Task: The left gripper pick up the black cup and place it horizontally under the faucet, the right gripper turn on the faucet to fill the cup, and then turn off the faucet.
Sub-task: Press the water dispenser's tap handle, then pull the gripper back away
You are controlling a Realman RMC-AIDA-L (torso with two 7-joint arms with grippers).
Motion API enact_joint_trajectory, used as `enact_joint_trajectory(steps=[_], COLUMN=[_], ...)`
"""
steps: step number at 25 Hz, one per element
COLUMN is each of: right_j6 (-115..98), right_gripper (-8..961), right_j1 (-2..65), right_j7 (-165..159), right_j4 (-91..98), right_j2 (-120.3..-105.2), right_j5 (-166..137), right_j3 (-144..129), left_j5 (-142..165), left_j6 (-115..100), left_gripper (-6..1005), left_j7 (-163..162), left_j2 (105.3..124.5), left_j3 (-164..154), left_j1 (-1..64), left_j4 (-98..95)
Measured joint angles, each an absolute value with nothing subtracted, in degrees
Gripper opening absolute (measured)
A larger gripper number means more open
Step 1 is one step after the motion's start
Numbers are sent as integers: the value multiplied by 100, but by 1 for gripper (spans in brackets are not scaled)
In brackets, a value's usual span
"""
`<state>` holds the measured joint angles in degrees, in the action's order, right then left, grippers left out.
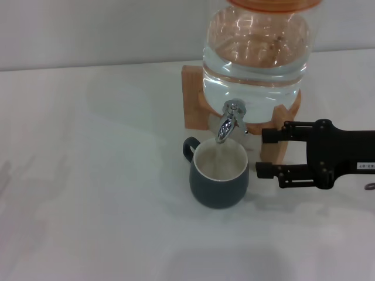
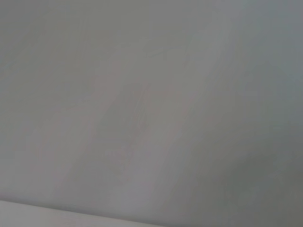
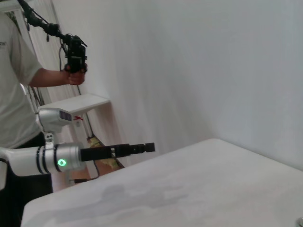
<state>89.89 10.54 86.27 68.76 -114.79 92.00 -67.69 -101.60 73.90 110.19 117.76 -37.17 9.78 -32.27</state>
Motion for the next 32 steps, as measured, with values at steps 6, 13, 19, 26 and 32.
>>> enact_joint_trajectory(steps=[6,13,19,26,32], right_j6=[9095,9010,8449,7976,7631], right_gripper=[747,747,747,747,747], right_j1=[1000,1030,1103,1175,1192], right_j7=[8629,8644,8610,8485,8395], right_j4=[6890,6919,6932,7002,7050], right_j2=[-11485,-11499,-11505,-11505,-11514], right_j5=[9412,9617,9748,9753,9795], right_j3=[-6953,-7523,-8172,-8512,-8638], left_j5=[-10165,-10170,-10177,-10170,-10166], left_j6=[7377,7366,7365,7364,7365], left_gripper=[563,564,564,564,563], left_j7=[11076,11083,11083,11083,11083], left_j2=[11767,11779,11791,11796,11804], left_j3=[-3717,-3717,-3718,-3718,-3717], left_j1=[1014,1020,1019,1020,998], left_j4=[-3228,-3226,-3225,-3225,-3225])
